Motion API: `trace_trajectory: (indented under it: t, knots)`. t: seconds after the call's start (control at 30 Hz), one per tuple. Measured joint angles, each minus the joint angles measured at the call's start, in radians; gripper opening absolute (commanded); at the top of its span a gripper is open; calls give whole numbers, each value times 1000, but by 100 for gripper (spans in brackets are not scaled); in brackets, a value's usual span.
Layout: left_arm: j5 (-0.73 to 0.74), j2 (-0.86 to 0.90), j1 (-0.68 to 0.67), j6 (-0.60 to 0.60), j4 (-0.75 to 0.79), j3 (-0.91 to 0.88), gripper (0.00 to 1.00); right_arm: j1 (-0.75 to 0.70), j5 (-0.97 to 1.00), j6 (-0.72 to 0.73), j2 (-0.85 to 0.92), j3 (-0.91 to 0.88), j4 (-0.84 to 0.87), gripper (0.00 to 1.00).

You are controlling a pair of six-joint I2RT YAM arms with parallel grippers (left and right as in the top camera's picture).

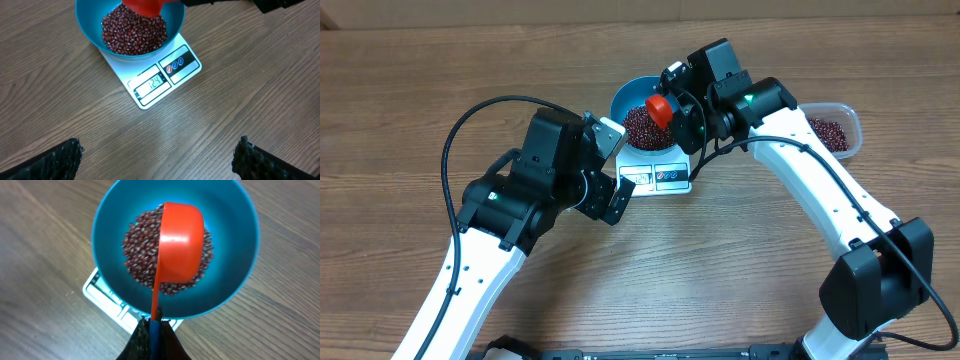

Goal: Scoop item into bowl and weigh 150g on scale
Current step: 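Move the empty scoop back to the bean tub with the right gripper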

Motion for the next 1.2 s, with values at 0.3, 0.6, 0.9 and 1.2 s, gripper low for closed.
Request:
trace_trajectory:
  t: [0.3, 0.6, 0.9, 1.2]
  knots:
    - [0, 0, 0, 0, 0, 0, 99, 0, 55, 75, -6, 0, 2, 4]
    - [0, 0, 0, 0, 0, 0, 100, -96, 63, 145, -205, 1, -27, 4]
    - [0, 0, 0, 0, 0, 0, 100, -413, 221, 206, -253, 15, -281, 4]
    - [0, 0, 0, 0, 0, 0, 100, -481, 319, 214, -230, -66, -259, 4]
